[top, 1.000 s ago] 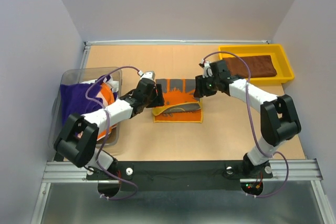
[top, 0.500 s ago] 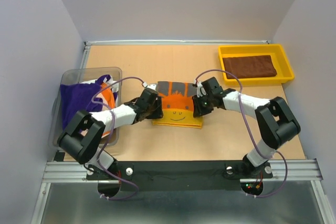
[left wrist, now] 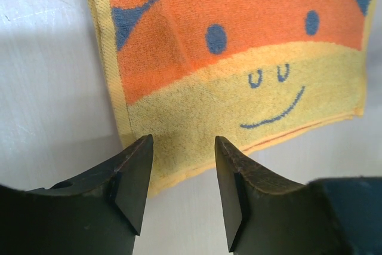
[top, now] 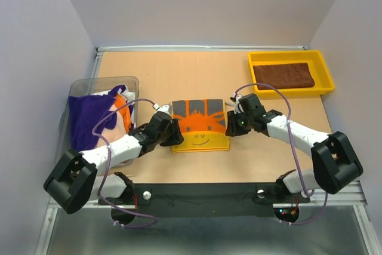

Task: Fold and stack the towels
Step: Fold the towel

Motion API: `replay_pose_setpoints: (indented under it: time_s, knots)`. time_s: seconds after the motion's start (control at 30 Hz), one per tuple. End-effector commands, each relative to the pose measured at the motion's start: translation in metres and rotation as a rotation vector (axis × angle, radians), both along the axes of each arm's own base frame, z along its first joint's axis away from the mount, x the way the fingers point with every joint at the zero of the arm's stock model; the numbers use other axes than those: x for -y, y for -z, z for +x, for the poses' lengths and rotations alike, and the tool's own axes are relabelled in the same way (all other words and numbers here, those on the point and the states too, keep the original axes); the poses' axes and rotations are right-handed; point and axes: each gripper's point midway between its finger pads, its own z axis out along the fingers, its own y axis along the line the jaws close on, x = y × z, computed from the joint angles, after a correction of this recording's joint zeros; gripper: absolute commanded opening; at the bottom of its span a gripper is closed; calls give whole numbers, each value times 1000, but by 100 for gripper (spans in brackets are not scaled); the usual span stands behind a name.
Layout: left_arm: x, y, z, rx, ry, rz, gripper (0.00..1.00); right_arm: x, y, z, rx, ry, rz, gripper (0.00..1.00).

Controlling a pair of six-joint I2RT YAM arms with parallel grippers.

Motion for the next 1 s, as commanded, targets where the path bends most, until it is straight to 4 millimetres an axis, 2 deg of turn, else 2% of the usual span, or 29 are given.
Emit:
replay_pose_setpoints:
  time_s: [0.0, 0.1, 0.23, 0.27, 0.3, 0.43, 0.57, 0.67, 0.73, 0.8, 0.83, 0.87, 0.9, 0.93, 0.97]
  knots:
    - [9, -25, 4, 40, -5, -46, 57, -21, -27, 5, 46, -18, 119, 37]
    - [14, -22, 0, 24, 9, -50, 56, -24, -18, -6, -8, -23, 139, 36]
    - [16, -2, -9, -31, 35, -43, 49, -25, 3, -24, -92, -25, 159, 34]
    - [16, 2, -12, -45, 41, -43, 45, -22, 13, -31, -124, -21, 149, 31]
    - [16, 10, -17, -75, 51, -40, 42, -21, 18, -33, -141, -3, 144, 25]
    - [15, 21, -29, -119, 60, -50, 30, -5, 33, -39, -168, 95, 93, 14]
    - [8, 19, -38, -129, 40, -69, 27, 10, 36, -44, -156, 185, 66, 9]
    - [10, 6, -42, -112, 49, -111, 27, 12, 25, -38, -107, 222, 79, 9]
    - [11, -11, -36, -70, 46, -120, 36, 7, 0, -20, -24, 221, 112, 11]
    - [13, -30, -24, -12, 28, -134, 44, -1, -23, -2, 52, 219, 146, 19]
    - [16, -52, -8, 62, 3, -153, 51, -2, -31, 9, 89, 227, 146, 23]
    - [18, -63, 1, 102, -12, -165, 53, -6, -41, 20, 121, 232, 160, 26]
    - [12, -71, 16, 139, -52, -167, 56, -15, -67, 41, 197, 235, 207, 30]
    - [16, -90, 33, 199, -69, -208, 59, -21, -76, 51, 224, 229, 226, 32]
    - [5, -96, 53, 233, -117, -216, 60, -33, -96, 73, 285, 227, 272, 35]
